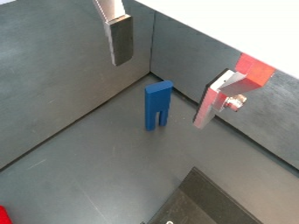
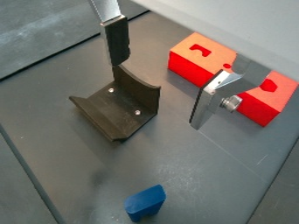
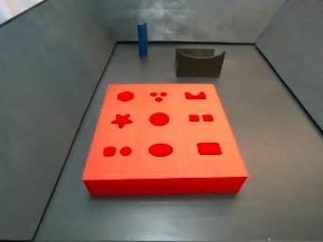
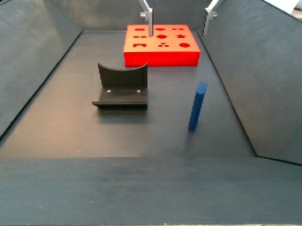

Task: Pick up the square-circle object. Move up. Move to above the board. Insert the square-circle object.
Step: Pick up the square-circle object.

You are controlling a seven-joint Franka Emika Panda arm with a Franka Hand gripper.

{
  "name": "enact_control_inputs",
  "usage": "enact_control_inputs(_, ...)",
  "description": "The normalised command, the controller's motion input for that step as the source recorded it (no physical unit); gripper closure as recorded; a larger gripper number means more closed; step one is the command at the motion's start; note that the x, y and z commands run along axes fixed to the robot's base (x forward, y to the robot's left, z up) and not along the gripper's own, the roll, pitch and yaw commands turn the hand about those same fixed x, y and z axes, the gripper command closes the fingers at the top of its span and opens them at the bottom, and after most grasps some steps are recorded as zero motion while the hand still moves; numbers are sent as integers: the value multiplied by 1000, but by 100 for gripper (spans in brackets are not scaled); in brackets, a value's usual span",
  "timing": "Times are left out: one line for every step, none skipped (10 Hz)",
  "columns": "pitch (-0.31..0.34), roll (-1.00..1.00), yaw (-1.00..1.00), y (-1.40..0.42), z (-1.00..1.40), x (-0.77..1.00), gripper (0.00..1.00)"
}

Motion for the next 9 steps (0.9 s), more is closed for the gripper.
enact_control_inputs(0, 79, -71, 0, -11, -131, 0)
enact_control_inputs(0, 0, -423, 274, -94, -226, 0)
enact_control_inputs(0, 0, -597, 283, -131, -377, 0)
enact_control_inputs(0, 0, -737, 146, -140, -343, 0)
enact_control_inputs(0, 0, -746, 131, -137, -331, 0)
enact_control_inputs(0, -26, -691, 157, -106, -206, 0)
enact_control_inputs(-74, -114, -580, 220, -223, -26, 0)
enact_control_inputs(-160, -163, -437, 329, -429, -17, 0)
enact_control_inputs(-171, -227, -283, 440, -503, -80, 0)
